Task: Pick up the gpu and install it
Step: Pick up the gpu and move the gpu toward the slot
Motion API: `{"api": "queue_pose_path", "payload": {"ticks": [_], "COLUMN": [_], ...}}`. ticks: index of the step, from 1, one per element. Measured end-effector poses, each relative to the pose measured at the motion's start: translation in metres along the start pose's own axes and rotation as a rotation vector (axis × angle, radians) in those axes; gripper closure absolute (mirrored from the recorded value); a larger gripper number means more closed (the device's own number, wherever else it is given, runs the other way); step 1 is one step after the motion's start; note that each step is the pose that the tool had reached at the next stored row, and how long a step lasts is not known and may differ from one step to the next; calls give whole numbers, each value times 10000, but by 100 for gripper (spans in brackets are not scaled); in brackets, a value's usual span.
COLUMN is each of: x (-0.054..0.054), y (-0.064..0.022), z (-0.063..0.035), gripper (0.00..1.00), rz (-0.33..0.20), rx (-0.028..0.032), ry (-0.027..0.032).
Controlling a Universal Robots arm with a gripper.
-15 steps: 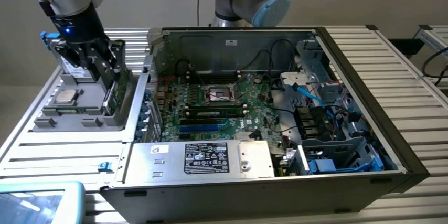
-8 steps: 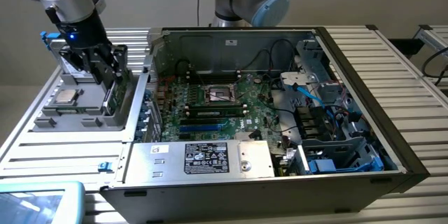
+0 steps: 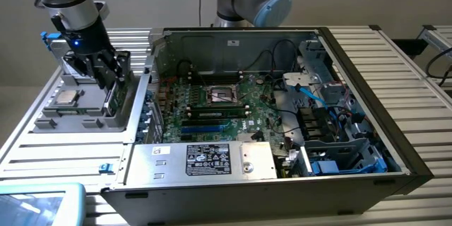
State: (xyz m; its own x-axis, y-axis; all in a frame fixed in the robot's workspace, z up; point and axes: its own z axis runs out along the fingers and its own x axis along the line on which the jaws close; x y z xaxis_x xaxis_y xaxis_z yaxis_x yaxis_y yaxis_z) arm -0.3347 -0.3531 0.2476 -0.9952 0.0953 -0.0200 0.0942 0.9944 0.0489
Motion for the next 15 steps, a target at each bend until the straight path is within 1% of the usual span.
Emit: {"api": "queue_pose_path", "payload": {"ticks": [5, 7, 9, 13, 14, 15], "x": [6, 6, 7, 7, 7, 7], "y": [44, 44, 45, 45, 45, 44], "z": [93, 109, 109, 105, 104, 103], "gripper": [46, 46, 46, 46, 46, 46], "rz": [58, 60, 64, 71, 73, 73], "rx": [2, 4, 9, 24, 27, 28], "ry": [-3, 20, 68, 234, 252, 257]}}
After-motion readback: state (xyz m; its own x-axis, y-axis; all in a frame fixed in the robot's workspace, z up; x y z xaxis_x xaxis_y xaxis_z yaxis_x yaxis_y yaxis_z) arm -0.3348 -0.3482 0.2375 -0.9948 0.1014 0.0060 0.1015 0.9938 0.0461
